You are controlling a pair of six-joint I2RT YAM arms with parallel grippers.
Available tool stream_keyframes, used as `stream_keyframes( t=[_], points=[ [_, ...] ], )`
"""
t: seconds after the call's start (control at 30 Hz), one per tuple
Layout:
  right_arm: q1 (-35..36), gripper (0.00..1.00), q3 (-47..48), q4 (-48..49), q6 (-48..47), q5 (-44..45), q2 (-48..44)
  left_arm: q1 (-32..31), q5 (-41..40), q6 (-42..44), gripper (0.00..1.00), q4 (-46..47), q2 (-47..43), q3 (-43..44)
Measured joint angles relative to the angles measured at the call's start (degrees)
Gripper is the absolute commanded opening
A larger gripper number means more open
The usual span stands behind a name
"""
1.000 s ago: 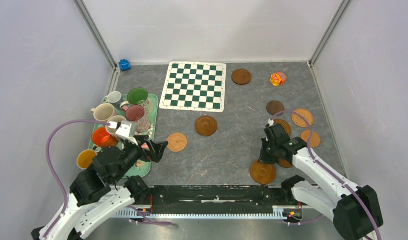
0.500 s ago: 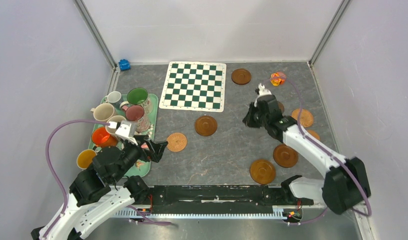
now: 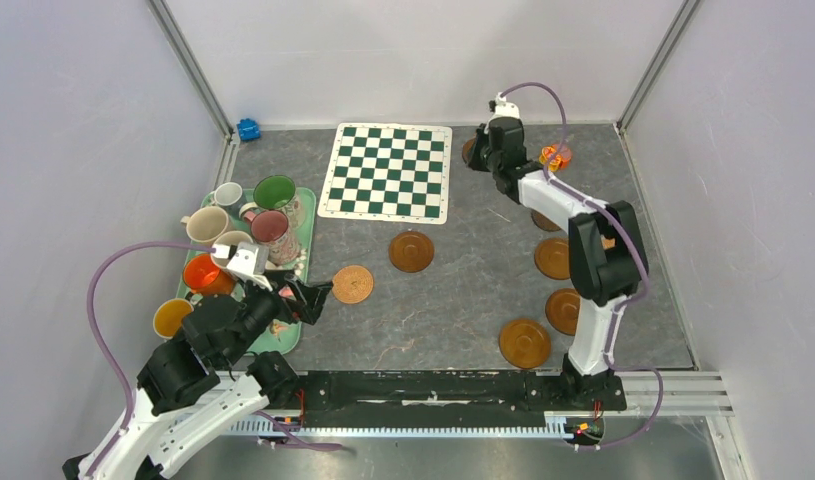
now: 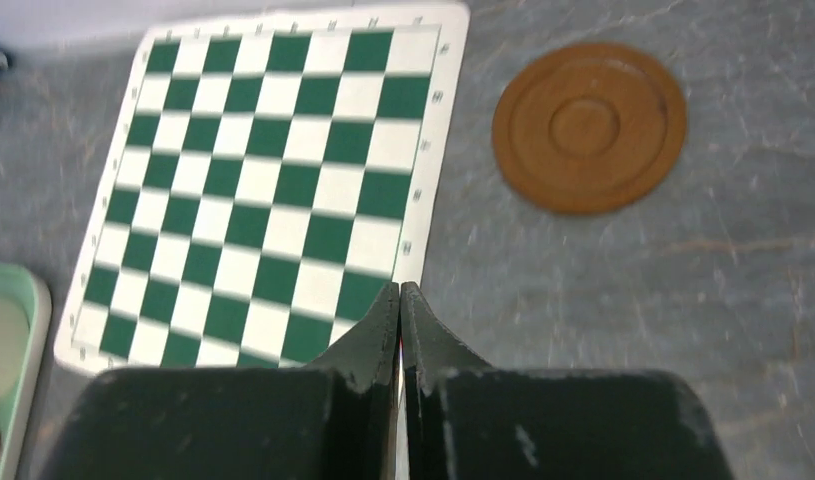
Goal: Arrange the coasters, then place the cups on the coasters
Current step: Move the coaster to the center of the board.
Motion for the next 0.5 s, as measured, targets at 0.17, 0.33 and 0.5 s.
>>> stream_keyframes(
  t=[0.17,0.33,0.5],
  points=[
    [-4.85,0.0,7.89,5.11,5.46,-2.03,10.78,0.0,-0.26,0.0,1.0,-0.02,0.07,0.0],
    [-7.37,0.0,19.28,4.59,8.52,-1.44,22.71,0.0,-1.14,0.0,1.0,-0.15,-0.2,0.0],
    [-7.1,0.0,27.23,2.19,9.44,0.72,28.5,0.0,-1.97,0.0,1.0,-0.42,-1.07,0.0]
  ],
)
